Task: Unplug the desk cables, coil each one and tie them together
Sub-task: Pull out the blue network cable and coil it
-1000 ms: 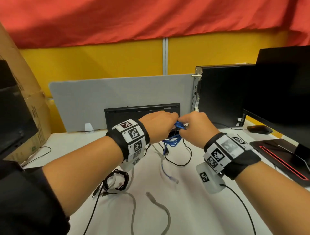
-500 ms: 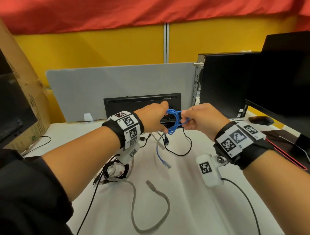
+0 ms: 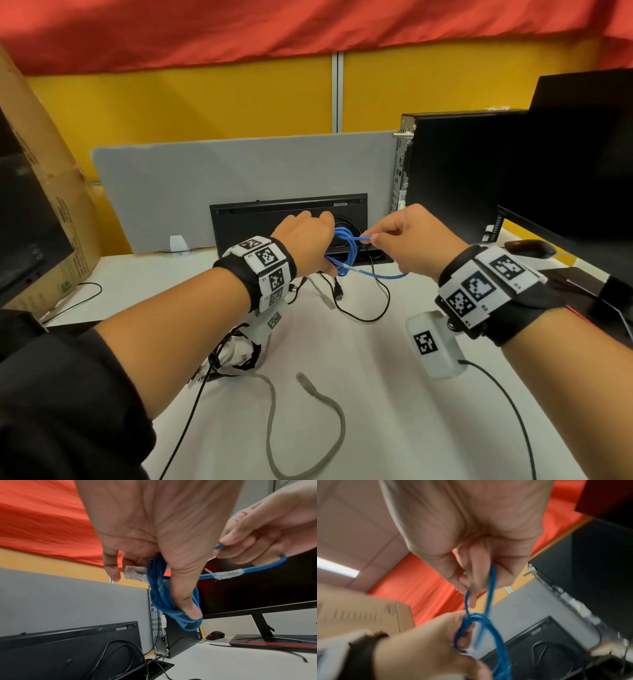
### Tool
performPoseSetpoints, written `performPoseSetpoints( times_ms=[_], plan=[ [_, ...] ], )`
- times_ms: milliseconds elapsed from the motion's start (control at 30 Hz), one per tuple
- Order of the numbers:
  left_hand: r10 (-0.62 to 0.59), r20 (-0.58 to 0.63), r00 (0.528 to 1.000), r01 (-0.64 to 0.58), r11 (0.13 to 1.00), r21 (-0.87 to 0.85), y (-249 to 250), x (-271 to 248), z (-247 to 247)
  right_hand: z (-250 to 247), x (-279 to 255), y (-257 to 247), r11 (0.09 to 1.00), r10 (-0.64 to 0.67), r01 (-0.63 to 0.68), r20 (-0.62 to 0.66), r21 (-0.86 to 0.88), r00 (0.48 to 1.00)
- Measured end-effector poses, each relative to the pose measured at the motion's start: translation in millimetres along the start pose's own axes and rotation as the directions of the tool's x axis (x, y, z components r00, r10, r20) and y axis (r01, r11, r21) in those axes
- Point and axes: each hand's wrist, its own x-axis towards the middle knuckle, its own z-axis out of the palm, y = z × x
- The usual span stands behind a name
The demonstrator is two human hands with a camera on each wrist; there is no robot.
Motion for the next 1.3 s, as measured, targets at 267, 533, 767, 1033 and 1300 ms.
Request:
performPoseSetpoints(
  times_ms=[267,533,767,1033,1300],
  plan=[
    [-0.09,-0.032,0.995,0.077,0.95,-0.302,-4.3,1.3,-0.4,3.2,-2.5,3.0,0.988,0.006,0.006,-0.08,0.156,0.997],
    [-0.144,0.04,0.989,0.146,0.874,-0.463,-8.9,-6.4,1.6,-10.5,3.7,13.7,0.875,-0.183,0.135,-0.058,-0.465,0.981],
    [-0.008,0.082,0.997,0.075,0.497,-0.864,18.2,-17.0,-15.1,5.7,9.4,29.3,0.98,-0.119,0.059,-0.323,-0.189,0.939],
    [-0.074,0.015,0.997,0.049,0.493,-0.868,27.0,-17.9,-18.5,20.3,-5.6,4.4,0.335,0.259,-0.182,0.095,0.925,0.961],
    [-0.105,0.053,0.993,0.104,0.586,-0.804,23.7,-16.2,-12.0,12.5,-14.2,-7.3,0.575,0.265,-0.369,0.261,0.73,0.928]
  ],
)
